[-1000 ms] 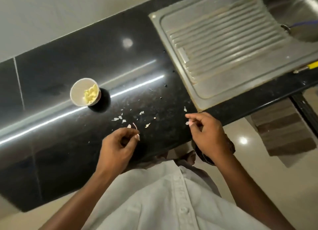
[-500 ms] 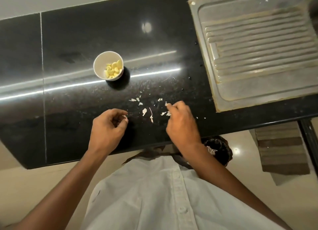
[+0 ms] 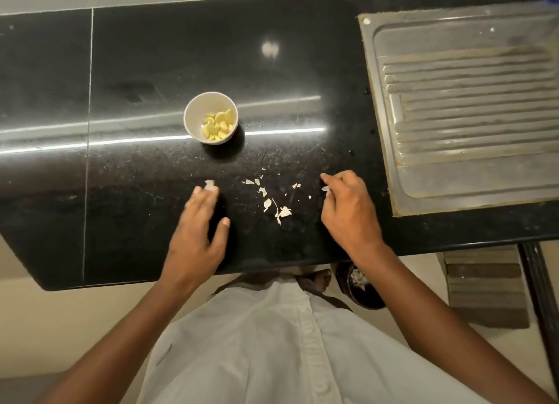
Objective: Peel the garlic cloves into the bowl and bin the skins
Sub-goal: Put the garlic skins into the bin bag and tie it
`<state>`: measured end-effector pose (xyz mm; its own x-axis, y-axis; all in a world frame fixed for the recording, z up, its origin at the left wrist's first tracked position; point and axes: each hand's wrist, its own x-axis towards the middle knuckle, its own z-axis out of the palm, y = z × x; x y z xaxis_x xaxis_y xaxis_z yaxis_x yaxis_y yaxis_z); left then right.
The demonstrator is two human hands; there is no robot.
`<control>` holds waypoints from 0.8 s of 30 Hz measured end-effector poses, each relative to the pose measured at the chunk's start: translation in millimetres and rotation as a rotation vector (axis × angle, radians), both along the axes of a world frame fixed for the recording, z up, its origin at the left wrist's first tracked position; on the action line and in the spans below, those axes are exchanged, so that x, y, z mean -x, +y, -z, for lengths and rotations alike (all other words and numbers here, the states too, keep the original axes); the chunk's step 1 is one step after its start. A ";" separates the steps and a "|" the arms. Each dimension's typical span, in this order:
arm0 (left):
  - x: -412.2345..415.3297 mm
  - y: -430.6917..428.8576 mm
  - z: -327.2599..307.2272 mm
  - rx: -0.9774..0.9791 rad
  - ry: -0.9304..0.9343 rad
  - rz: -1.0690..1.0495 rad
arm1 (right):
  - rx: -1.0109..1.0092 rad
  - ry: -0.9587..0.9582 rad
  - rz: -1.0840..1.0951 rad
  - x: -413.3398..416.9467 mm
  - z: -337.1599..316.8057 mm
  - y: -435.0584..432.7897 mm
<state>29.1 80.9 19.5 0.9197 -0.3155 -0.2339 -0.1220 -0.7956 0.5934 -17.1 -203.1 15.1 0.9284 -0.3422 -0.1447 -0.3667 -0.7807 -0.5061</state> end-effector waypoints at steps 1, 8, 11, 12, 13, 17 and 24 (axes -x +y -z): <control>3.8 -5.1 4.0 -0.004 0.016 0.082 | 0.007 -0.008 -0.035 -4.1 1.2 6.3; 11.7 -47.4 9.6 0.129 0.135 0.431 | -0.067 0.008 -0.322 -13.9 -5.0 49.1; 6.1 -49.0 -0.1 0.236 0.129 0.345 | -0.132 -0.056 -0.160 0.5 -9.4 27.0; 2.7 -47.0 -1.5 0.241 0.091 0.302 | -0.124 -0.063 -0.092 8.3 -10.3 15.5; -1.8 -44.2 -2.5 0.237 0.053 0.257 | -0.111 -0.062 -0.027 16.8 -10.9 3.4; -21.5 -35.2 0.9 0.159 0.002 0.156 | -0.035 -0.014 0.182 57.5 -7.2 -35.9; -27.5 -41.8 11.9 0.105 0.086 0.361 | -0.016 0.027 0.293 85.9 0.7 -11.5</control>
